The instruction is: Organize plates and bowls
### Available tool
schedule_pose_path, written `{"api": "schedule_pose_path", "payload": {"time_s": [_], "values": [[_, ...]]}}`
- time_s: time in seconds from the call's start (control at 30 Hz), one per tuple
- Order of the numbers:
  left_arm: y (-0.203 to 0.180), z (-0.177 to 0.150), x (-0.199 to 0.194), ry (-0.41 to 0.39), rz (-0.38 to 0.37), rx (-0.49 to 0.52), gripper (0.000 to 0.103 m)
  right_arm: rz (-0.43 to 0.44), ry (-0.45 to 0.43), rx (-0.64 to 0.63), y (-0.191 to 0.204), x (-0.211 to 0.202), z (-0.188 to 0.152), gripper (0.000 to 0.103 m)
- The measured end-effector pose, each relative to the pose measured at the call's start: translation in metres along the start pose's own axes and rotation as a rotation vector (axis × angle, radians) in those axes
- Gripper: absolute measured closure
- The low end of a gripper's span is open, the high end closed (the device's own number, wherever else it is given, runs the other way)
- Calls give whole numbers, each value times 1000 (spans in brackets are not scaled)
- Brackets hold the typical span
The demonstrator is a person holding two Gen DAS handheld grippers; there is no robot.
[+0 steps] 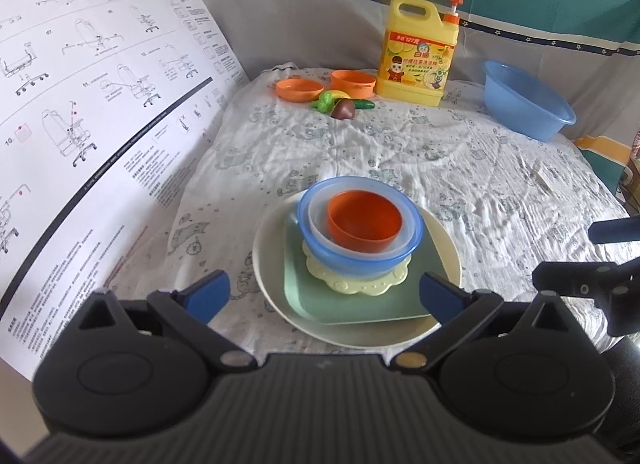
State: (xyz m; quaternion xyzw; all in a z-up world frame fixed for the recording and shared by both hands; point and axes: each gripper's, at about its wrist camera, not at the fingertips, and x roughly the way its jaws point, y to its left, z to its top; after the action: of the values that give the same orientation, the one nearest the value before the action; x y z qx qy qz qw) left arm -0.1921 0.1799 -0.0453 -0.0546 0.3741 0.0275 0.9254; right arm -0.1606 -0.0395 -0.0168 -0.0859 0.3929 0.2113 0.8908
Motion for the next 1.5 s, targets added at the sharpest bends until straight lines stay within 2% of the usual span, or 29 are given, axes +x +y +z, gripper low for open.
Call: {"api": "schedule_pose_path", "payload": {"time_s": [0.77, 1.5], "values": [[0, 1, 10, 23, 33, 22, 0, -27, 28, 31, -5, 9, 1, 0], [1, -1, 14, 44, 17, 30, 0, -40, 43, 45, -4, 12, 1, 0]]}}
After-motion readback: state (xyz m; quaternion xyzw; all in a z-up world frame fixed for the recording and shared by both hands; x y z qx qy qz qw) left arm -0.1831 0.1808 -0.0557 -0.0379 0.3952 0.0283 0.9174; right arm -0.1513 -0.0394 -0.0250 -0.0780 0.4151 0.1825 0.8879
